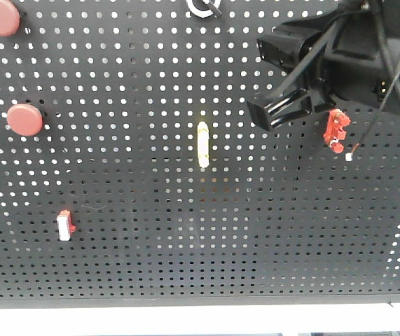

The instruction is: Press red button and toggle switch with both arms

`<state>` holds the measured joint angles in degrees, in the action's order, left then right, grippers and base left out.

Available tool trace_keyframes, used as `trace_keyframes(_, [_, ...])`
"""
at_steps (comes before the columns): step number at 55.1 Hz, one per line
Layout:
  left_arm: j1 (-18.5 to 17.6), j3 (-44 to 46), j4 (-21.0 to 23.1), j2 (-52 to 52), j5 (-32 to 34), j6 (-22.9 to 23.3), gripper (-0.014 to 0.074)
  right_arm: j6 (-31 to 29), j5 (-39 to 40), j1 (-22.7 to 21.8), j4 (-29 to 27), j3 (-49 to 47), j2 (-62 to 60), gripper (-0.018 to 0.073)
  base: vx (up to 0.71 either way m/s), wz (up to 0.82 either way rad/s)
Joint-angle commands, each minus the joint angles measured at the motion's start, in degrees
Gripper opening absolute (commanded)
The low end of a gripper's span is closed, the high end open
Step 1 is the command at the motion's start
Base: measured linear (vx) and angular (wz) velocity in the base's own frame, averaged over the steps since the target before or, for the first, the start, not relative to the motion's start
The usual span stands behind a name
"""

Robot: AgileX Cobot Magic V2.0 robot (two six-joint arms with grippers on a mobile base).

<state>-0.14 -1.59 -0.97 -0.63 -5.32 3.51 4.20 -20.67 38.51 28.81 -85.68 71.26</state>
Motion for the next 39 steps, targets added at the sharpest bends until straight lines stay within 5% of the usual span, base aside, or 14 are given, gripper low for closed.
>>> trace_keyframes(1, [-0.34, -0.69, 0.48, -0.89, 4.41, 0.63, 0.0002, 0.03, 4.19, -0.27, 0.78, -1.54, -0.99, 0.0000, 0.00, 0.00])
trace_keyframes(20, [-0.34, -0.69, 0.48, -0.89, 4.41, 0.63, 0.0002, 0.03, 4.24, -0.27, 0.84, -1.54, -0.99, 0.0000, 0.00, 0.00])
trace_keyframes(28, [-0.34, -0.69, 0.48, -0.89, 4.41, 0.63, 0.0002, 0.01, 4.44, -3.73, 2.57, 1.16, -4.25, 0.0000, 0.00, 0.00])
trace_keyframes(39, [-0.34, -0.69, 0.48, -0.89, 4.41, 0.63, 0.0002, -0.04, 14.76, -19.22, -17.26, 24.99, -20.50, 0.0000, 0.00, 0.00])
